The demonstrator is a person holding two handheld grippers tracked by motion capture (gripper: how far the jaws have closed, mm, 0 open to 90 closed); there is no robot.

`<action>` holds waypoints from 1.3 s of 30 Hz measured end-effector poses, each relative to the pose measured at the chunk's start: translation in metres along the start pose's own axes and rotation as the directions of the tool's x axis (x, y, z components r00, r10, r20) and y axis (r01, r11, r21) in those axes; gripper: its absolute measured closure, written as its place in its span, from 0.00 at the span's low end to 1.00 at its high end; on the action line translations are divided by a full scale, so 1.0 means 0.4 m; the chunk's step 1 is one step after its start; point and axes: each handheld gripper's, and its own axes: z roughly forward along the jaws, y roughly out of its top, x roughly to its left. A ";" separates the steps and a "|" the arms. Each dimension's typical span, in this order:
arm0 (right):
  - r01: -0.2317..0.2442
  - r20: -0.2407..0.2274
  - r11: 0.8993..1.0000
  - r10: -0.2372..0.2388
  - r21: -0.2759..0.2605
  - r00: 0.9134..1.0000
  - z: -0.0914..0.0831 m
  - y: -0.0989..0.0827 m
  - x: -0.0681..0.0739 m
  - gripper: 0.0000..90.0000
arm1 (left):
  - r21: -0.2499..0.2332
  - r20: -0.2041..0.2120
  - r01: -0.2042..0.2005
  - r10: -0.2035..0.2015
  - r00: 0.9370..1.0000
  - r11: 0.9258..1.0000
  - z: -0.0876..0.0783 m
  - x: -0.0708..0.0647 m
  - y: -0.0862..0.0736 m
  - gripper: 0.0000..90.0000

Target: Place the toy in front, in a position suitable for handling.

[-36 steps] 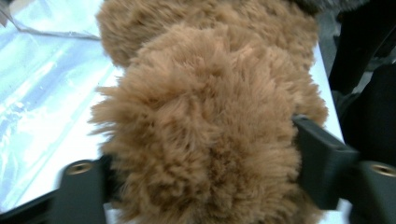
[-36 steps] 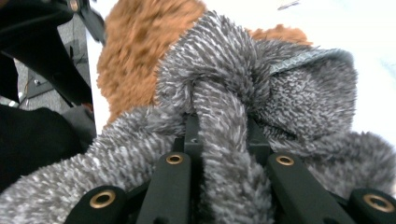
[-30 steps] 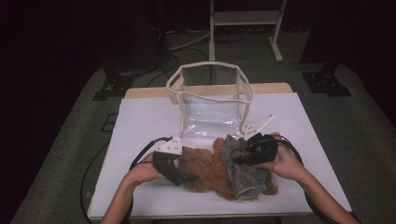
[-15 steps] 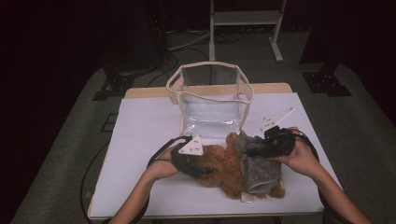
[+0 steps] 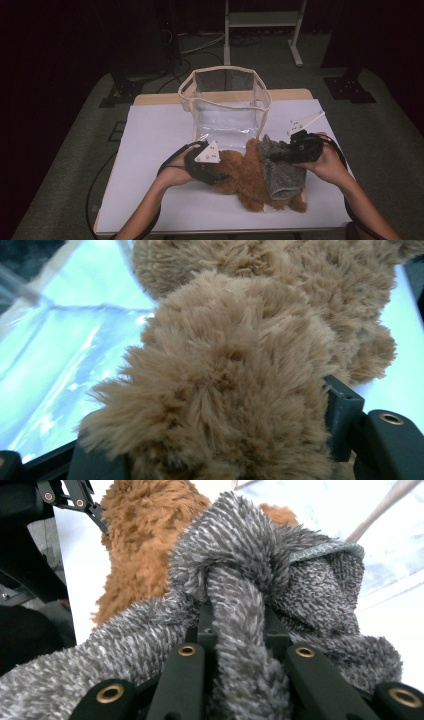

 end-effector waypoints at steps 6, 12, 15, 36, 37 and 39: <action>0.024 -0.041 1.000 -0.024 -0.010 0.999 0.030 0.016 0.024 0.85 | 0.011 -0.023 0.032 -0.031 0.999 0.999 -0.061 -0.013 -0.059 0.37; 0.058 -0.117 0.998 -0.057 0.005 0.991 0.073 0.008 0.072 0.86 | -0.023 0.045 0.092 -0.091 0.995 0.995 -0.089 -0.020 -0.088 0.19; 0.061 -0.134 0.998 -0.061 0.001 0.989 0.067 -0.002 0.085 0.85 | -0.010 0.061 0.127 -0.126 0.990 0.992 -0.087 -0.008 -0.090 0.13; -0.113 -0.075 0.991 0.108 -0.075 0.991 -0.008 -0.080 -0.040 0.85 | -0.046 0.062 0.077 -0.074 0.995 0.996 -0.108 -0.050 -0.130 0.38; -0.108 -0.076 0.991 0.102 -0.081 0.992 -0.014 -0.076 -0.037 0.85 | -0.047 0.063 0.076 -0.073 0.995 0.996 -0.110 -0.053 -0.132 0.38; -0.094 -0.076 0.991 0.087 -0.091 0.993 -0.023 -0.063 -0.031 0.85 | -0.043 0.073 0.072 -0.069 0.995 0.996 -0.115 -0.057 -0.135 0.38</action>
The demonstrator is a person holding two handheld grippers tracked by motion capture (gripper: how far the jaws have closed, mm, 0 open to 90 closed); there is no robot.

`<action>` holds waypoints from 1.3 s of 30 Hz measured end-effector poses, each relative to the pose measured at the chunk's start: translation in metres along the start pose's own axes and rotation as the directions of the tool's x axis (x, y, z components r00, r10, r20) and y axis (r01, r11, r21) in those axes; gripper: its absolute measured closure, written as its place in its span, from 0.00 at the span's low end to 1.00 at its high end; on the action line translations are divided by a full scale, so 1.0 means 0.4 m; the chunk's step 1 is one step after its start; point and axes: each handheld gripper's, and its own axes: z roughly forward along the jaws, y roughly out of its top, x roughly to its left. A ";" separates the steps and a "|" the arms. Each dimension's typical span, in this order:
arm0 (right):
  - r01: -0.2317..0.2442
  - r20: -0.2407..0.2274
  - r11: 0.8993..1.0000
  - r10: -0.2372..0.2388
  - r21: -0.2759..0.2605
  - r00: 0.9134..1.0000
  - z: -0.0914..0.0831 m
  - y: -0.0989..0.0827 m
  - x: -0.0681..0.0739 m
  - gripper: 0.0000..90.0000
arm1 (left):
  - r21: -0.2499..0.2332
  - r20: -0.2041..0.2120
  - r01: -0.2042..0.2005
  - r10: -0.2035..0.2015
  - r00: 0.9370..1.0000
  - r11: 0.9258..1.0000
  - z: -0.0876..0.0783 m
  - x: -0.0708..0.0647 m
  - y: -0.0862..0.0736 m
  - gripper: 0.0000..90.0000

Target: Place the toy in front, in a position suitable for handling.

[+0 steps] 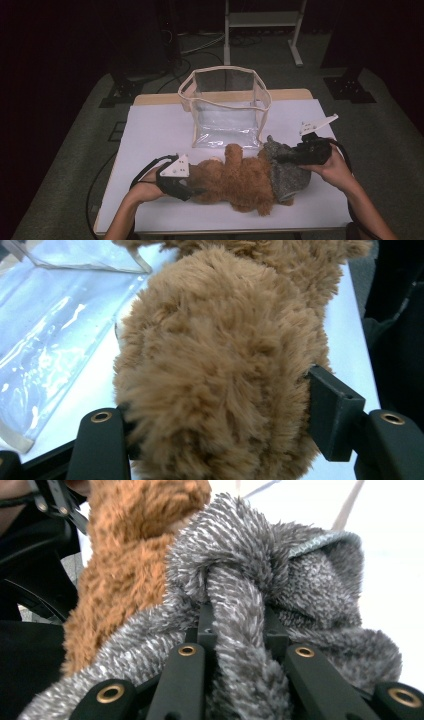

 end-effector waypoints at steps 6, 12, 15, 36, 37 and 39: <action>0.067 -0.009 0.998 -0.067 0.002 0.998 0.018 0.056 0.032 0.85 | 0.003 -0.001 -0.009 0.009 1.000 1.000 -0.005 -0.010 -0.002 0.39; 0.122 -0.043 0.991 -0.120 0.052 0.992 0.077 0.093 0.075 0.85 | -0.006 -0.006 -0.004 0.004 1.000 1.000 0.006 -0.011 0.007 0.40; 0.159 -0.068 0.986 -0.155 0.055 0.986 0.100 0.109 0.105 0.85 | -0.010 -0.007 0.005 -0.005 1.000 1.000 0.014 -0.010 0.015 0.40; 0.138 -0.053 0.984 -0.133 0.112 0.990 0.138 0.079 0.105 0.86 | -0.025 -0.015 0.056 -0.057 0.998 0.998 0.033 0.025 0.038 0.28; 0.140 -0.041 0.984 -0.136 0.114 0.990 0.130 0.079 0.104 0.86 | -0.036 -0.009 0.073 -0.074 0.997 0.997 0.036 0.029 0.034 0.29; 0.144 -0.016 0.984 -0.144 0.109 0.990 0.109 0.087 0.108 0.85 | -0.052 -0.008 0.086 -0.086 0.996 0.995 0.040 0.030 0.031 0.36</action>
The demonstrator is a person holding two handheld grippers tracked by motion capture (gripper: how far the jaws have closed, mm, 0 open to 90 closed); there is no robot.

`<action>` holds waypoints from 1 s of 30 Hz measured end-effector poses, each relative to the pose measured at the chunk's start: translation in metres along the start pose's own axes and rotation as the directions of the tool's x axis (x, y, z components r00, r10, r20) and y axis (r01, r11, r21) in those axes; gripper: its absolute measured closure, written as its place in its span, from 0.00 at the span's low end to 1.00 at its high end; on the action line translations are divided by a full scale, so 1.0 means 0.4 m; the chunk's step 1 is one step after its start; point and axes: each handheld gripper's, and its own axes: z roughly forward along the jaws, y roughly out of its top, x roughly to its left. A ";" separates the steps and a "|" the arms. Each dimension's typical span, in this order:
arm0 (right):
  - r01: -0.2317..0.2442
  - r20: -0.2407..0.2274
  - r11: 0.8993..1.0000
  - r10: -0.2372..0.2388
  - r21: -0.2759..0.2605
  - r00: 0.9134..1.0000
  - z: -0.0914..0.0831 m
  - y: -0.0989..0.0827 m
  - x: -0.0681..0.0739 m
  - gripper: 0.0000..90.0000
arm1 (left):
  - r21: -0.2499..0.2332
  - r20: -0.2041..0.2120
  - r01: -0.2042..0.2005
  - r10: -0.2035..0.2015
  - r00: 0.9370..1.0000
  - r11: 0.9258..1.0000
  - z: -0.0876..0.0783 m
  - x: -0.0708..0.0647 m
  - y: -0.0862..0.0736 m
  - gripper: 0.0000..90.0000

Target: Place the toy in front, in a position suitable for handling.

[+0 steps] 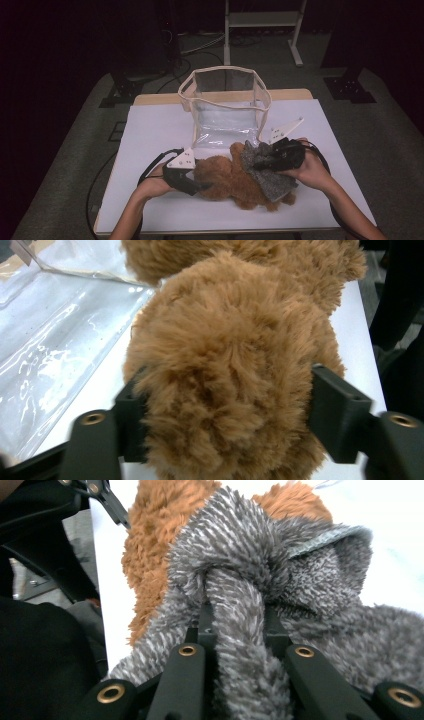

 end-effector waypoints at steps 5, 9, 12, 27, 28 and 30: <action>0.053 0.034 0.997 -0.052 -0.051 0.998 -0.048 0.050 0.028 0.85 | -0.015 -0.011 0.035 -0.035 0.999 0.999 0.017 0.010 0.016 0.42; 0.107 0.024 0.993 -0.106 -0.046 0.994 -0.034 0.104 0.050 0.85 | 0.002 -0.006 0.008 -0.008 1.000 1.000 0.031 0.008 0.035 0.43; 0.134 -0.003 0.991 -0.134 -0.009 0.991 0.022 0.135 0.058 0.85 | 0.008 0.003 -0.014 0.014 1.000 1.000 0.039 0.003 0.044 0.43; 0.076 -0.007 0.995 -0.075 0.064 0.997 0.077 0.090 0.003 0.85 | 0.009 0.008 -0.021 0.021 1.000 1.000 0.040 0.000 0.032 0.42; 0.059 0.000 0.997 -0.060 0.048 0.998 0.061 0.079 -0.003 0.85 | 0.010 0.008 -0.020 0.020 1.000 1.000 0.041 -0.001 0.032 0.42; 0.042 0.020 0.999 -0.043 0.031 0.999 0.042 0.072 -0.013 0.85 | 0.015 0.013 -0.032 0.032 0.999 0.999 0.042 -0.005 0.036 0.43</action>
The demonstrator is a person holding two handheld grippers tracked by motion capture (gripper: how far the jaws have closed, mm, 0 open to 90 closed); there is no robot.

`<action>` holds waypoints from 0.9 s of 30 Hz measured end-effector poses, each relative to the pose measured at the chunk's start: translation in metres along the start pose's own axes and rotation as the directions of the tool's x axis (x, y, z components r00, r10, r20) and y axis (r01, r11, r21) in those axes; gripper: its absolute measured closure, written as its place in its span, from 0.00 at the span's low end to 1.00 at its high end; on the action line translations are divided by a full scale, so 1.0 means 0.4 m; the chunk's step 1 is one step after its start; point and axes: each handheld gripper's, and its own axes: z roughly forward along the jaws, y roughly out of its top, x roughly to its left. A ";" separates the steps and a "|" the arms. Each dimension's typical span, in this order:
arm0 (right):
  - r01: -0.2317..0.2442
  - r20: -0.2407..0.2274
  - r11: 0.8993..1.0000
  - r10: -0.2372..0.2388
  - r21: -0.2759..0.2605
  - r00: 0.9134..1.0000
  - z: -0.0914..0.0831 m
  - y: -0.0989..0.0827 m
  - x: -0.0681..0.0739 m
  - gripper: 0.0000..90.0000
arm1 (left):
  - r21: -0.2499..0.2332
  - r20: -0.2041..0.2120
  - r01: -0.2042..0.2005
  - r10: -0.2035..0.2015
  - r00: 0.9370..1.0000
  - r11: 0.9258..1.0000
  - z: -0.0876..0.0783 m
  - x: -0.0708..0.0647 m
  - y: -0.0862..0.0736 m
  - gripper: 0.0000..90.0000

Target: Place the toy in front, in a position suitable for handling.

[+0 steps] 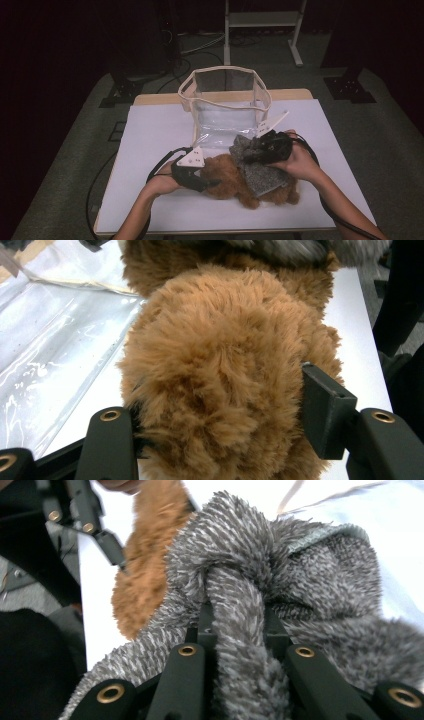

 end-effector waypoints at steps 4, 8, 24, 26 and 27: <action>0.006 0.009 1.000 -0.006 -0.001 1.000 0.006 0.019 -0.006 0.85 | 0.019 0.010 -0.036 0.036 0.999 0.999 -0.002 -0.006 0.003 0.42; 0.016 0.017 1.000 -0.017 0.018 1.000 0.028 0.037 -0.015 0.85 | 0.019 0.014 -0.041 0.041 0.999 0.999 -0.005 -0.012 -0.003 0.42; -0.049 0.024 0.999 0.049 -0.022 0.998 -0.030 -0.031 -0.025 0.85 | 0.015 0.002 -0.019 0.019 1.000 1.000 -0.007 0.005 -0.006 0.41; -0.061 0.025 0.998 0.062 -0.030 0.998 -0.039 -0.050 -0.034 0.85 | 0.013 0.007 -0.014 0.014 1.000 1.000 -0.008 0.008 -0.008 0.41; -0.070 0.029 0.997 0.071 -0.028 0.997 -0.044 -0.063 -0.040 0.85 | 0.011 0.007 -0.010 0.010 1.000 1.000 -0.008 0.009 -0.009 0.41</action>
